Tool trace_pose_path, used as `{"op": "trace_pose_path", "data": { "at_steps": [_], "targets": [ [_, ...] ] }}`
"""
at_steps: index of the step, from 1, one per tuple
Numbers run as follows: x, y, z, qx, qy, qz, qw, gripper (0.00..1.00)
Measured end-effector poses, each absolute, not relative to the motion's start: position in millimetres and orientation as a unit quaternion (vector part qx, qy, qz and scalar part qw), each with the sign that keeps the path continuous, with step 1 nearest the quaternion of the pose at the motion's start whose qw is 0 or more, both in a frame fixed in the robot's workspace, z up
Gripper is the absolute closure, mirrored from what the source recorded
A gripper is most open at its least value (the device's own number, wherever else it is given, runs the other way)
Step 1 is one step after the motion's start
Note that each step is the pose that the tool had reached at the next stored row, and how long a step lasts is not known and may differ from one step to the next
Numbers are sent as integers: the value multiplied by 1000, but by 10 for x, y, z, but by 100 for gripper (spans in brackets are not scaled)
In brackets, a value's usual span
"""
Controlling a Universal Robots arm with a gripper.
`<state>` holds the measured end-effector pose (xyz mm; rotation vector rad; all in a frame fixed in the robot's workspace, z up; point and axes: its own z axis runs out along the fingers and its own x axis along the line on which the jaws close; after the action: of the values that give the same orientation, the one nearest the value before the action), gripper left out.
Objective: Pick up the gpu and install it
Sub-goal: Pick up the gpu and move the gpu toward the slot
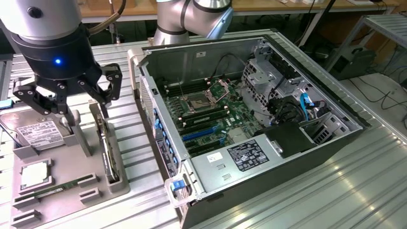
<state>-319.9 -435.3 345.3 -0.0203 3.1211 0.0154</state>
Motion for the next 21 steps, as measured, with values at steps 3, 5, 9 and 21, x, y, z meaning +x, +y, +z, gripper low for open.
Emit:
{"op": "trace_pose_path", "data": {
  "at_steps": [3,5,9,21],
  "targets": [
    [-3199,-4353,3420,-13,1000,5,10,40],
    [-3199,-4353,3398,-21,1000,5,10,40],
    [-3199,-4353,3345,-22,1000,5,10,40],
    [-3199,-4353,3208,-22,1000,5,10,40]
  ]
}}
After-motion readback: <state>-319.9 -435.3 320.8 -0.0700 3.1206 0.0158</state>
